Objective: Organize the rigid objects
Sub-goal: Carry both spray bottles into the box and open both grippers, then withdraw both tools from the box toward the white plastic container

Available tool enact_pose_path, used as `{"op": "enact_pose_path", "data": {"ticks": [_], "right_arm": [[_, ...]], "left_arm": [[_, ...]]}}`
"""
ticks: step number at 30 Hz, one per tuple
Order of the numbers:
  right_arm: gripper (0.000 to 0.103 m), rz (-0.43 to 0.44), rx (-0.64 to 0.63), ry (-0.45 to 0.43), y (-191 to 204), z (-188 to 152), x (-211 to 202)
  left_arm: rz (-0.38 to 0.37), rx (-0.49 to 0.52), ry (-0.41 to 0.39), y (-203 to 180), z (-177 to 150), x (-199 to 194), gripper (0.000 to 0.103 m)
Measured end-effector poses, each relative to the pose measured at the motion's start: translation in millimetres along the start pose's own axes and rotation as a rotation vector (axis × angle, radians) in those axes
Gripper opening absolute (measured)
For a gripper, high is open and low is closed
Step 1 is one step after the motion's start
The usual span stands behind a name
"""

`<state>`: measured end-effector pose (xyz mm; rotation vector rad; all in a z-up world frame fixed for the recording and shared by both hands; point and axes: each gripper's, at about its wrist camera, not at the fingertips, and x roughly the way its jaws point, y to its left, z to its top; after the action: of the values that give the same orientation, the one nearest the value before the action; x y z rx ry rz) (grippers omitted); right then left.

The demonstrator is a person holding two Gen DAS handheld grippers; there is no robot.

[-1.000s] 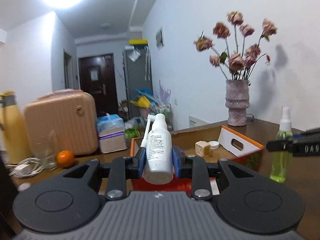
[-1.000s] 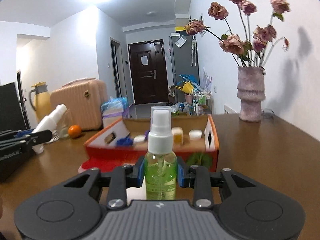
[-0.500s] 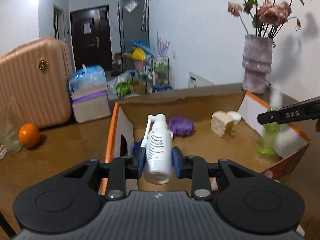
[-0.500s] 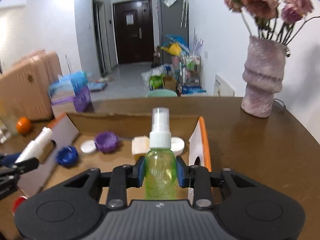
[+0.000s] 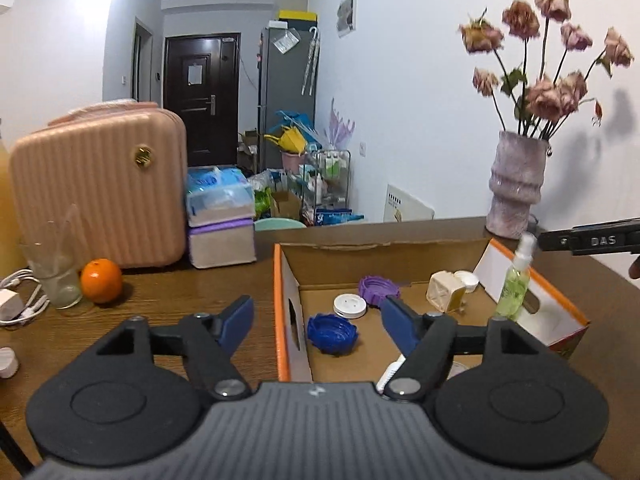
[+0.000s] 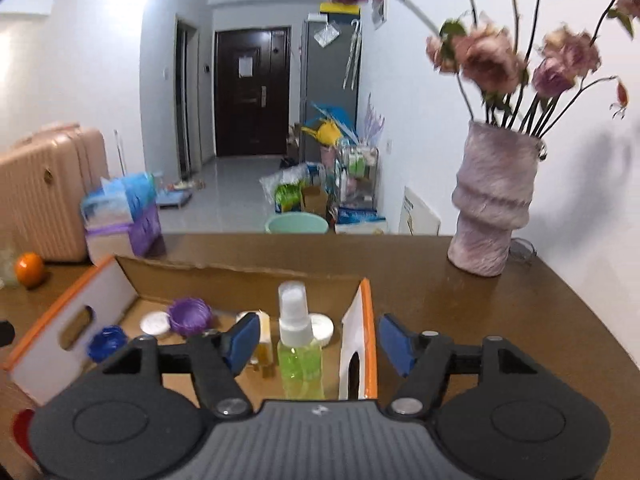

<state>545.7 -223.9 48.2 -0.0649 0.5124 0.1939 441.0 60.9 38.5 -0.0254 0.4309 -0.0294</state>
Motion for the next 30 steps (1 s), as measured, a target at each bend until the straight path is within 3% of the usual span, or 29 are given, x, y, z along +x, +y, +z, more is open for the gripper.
{"op": "enact_pose_path", "data": {"ticks": [6,9,12,14,19,30], "right_arm": [[0.071,0.032,-0.027,-0.029,5.4,-3.9,-54.2],[0.078,0.050,-0.049,-0.039,12.6,-15.4,-80.1],[0.079,0.073,-0.073,-0.056,20.3,-30.6,-105.1],[0.079,0.084,-0.070,-0.079,23.4,-41.5,-122.0],[0.083,0.090,-0.043,-0.213,27.0,-71.4,-171.2],[0.089,0.079,0.017,-0.389,38.4,-138.8,-254.5]], "left_arm": [[0.007,0.004,-0.054,-3.8,3.7,-52.3,0.081],[0.006,0.008,-0.090,-4.6,2.4,-80.8,0.085],[0.011,0.016,-0.130,-5.6,-2.9,-106.4,0.087],[0.010,0.027,-0.176,-9.4,-9.7,-123.9,0.094],[-0.013,0.083,-0.258,-25.8,-28.1,-158.3,0.099],[0.002,0.014,-0.363,-38.1,-76.0,-230.7,0.103]]}}
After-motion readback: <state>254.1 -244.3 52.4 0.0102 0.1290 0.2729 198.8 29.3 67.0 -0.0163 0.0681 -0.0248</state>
